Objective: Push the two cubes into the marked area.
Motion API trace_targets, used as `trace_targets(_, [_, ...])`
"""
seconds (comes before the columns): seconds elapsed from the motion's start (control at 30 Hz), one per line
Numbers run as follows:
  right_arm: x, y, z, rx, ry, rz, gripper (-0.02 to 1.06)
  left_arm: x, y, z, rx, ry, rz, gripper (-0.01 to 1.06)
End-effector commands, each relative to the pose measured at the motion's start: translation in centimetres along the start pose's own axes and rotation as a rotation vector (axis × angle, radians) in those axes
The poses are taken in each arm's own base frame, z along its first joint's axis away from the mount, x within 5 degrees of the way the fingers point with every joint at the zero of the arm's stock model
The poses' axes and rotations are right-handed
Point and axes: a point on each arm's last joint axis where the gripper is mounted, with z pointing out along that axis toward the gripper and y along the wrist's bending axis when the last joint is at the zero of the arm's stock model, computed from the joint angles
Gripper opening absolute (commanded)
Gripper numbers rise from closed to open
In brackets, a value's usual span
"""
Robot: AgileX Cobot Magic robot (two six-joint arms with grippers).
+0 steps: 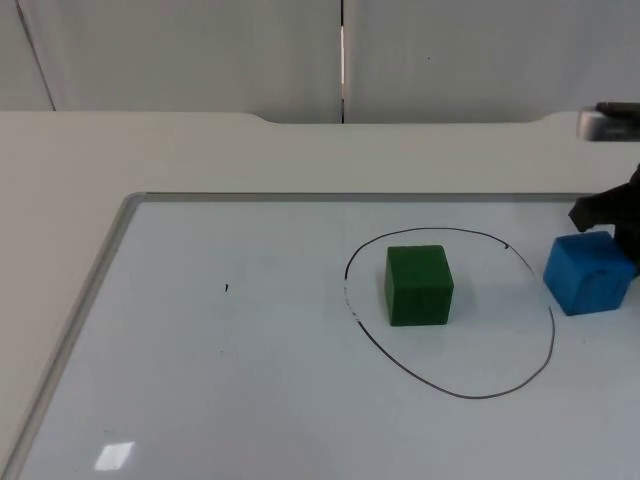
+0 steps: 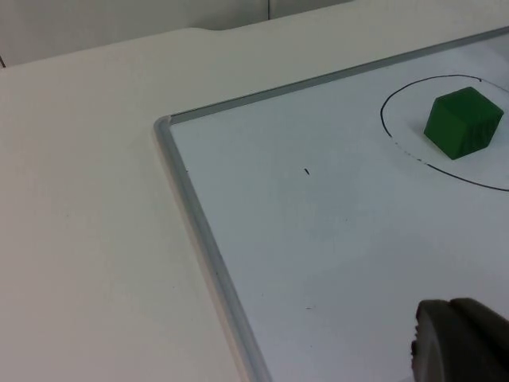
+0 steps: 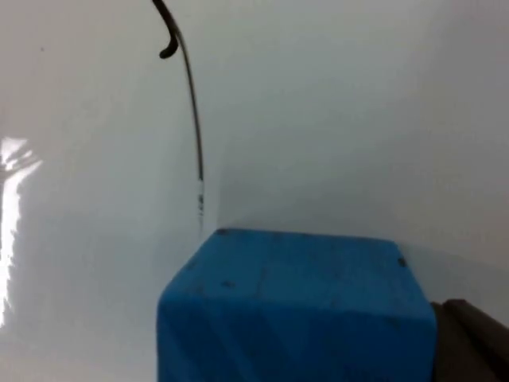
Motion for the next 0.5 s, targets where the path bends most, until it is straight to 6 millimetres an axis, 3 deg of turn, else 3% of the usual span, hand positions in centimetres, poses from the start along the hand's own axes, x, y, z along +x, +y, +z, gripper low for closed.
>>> trace_targets(0.0, [0.2, 0.2, -0.2, -0.007, 0.017, 0.002, 0.00, 0.2, 0.0, 0.1, -0.004, 0.003, -0.001, 0.00])
trace_targets(0.47, [2.4, 0.9, 1.5, -0.011, 0.060, 0.001, 0.00, 0.2, 0.0, 0.1, -0.006, 0.003, 0.001, 0.00])
